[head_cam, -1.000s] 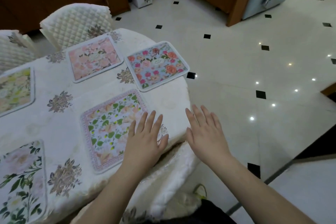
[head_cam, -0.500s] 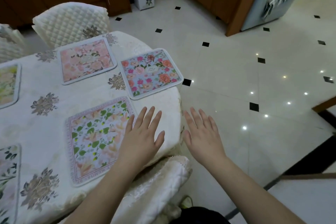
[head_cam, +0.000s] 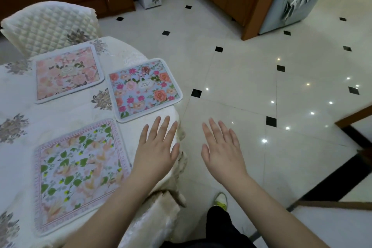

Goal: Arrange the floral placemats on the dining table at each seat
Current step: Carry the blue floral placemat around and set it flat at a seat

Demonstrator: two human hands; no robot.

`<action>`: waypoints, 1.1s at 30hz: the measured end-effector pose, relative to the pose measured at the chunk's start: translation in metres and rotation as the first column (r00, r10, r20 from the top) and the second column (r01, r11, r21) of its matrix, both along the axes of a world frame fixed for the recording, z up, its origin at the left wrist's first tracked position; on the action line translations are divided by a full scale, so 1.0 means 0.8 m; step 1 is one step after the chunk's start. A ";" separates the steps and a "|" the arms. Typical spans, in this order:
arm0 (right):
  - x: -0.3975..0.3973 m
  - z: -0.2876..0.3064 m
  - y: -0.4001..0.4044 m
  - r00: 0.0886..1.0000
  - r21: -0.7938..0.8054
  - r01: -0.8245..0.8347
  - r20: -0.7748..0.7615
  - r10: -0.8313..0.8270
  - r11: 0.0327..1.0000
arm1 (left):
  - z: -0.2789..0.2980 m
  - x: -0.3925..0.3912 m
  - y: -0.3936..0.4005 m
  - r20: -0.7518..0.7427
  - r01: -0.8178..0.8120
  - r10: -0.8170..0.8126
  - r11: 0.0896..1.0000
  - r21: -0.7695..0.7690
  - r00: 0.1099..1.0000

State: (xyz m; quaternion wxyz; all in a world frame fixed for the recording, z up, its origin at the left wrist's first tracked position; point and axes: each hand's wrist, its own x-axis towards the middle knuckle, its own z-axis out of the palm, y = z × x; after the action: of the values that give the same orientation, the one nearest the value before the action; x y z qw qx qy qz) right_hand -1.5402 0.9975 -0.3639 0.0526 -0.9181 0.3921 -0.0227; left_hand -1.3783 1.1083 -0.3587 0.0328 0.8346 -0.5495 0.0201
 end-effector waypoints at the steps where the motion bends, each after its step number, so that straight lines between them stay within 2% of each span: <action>1: -0.005 -0.003 -0.016 1.000 0.005 -0.009 0.005 0.009 1.000 | -0.002 -0.005 -0.017 0.001 -0.004 0.004 1.000 0.016 1.000; 6: -0.034 -0.008 -0.106 0.999 0.031 -0.035 0.031 0.034 0.999 | -0.013 -0.036 -0.101 0.013 -0.042 0.041 0.994 0.102 0.999; 15: -0.036 -0.008 -0.222 0.995 0.047 -0.102 0.013 0.101 0.994 | 0.004 -0.045 -0.192 -0.007 -0.143 0.144 0.987 0.071 0.990; 21: 0.021 -0.016 -0.270 0.982 0.072 -0.190 0.025 0.189 0.979 | 0.002 -0.006 -0.224 -0.029 -0.249 0.250 0.968 0.040 0.968; 33: 0.188 -0.004 -0.358 0.928 -0.008 -0.371 -0.018 0.371 0.929 | -0.018 0.130 -0.290 -0.099 -0.387 0.386 0.922 0.003 0.917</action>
State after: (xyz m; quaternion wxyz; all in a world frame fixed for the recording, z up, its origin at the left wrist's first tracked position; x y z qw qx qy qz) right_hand -1.3899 0.7113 -0.3674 0.0476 -0.9761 0.2118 -0.0073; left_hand -1.2742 0.8762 -0.3734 0.0620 0.9263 -0.3716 -0.0099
